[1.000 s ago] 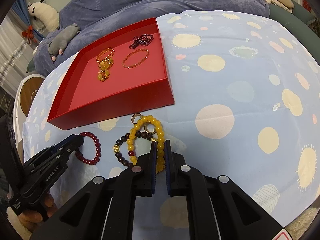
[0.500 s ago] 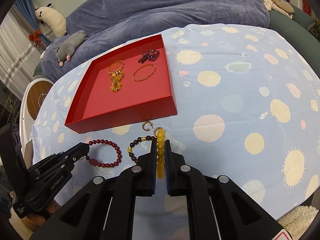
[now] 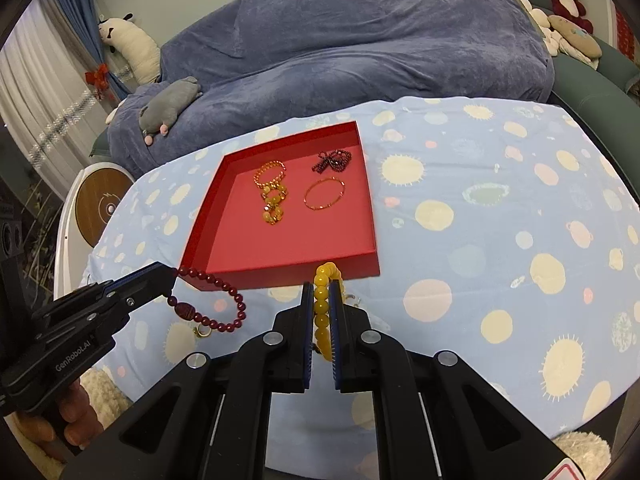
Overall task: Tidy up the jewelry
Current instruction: 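Lift both held bracelets over the red box, then lower both bracelets into the red box and open both grippers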
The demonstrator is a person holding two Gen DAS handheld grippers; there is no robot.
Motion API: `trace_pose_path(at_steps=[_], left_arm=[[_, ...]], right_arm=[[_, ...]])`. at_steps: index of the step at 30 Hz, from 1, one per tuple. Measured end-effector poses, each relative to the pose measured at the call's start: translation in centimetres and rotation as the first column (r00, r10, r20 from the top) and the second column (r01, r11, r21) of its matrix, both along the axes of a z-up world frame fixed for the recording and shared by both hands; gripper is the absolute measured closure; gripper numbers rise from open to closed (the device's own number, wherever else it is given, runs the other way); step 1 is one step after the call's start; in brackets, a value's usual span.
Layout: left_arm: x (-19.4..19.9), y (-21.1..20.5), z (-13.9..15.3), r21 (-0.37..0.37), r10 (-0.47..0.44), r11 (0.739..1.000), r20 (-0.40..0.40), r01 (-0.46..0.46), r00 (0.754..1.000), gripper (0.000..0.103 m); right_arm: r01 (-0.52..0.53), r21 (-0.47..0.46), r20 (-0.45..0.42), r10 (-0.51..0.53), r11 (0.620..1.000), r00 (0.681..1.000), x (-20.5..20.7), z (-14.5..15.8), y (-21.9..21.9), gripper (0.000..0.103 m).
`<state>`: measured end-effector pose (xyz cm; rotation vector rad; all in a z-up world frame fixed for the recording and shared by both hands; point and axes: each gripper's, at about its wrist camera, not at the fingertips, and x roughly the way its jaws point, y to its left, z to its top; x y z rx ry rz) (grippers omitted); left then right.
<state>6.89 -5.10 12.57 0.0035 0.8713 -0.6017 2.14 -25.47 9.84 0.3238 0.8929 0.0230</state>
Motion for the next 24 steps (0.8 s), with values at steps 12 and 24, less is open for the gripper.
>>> trace_pose_path(at_steps=[12,24], left_arm=[[8.6,-2.3,1.3,-0.041,0.010,0.999,0.055,-0.008,0.998,0.096],[14.5,-0.2,-9.1,0.047,0.104,0.994,-0.100,-0.100,0.990,0.095]], right_arm=[[-0.093,0.041,0.033,0.091,0.995,0.995,10.2,0.5,2.0,0.096],[-0.065,0.018,-0.185,0.067,0.998,0.980,15.4,-9.3,1.9,0.093]])
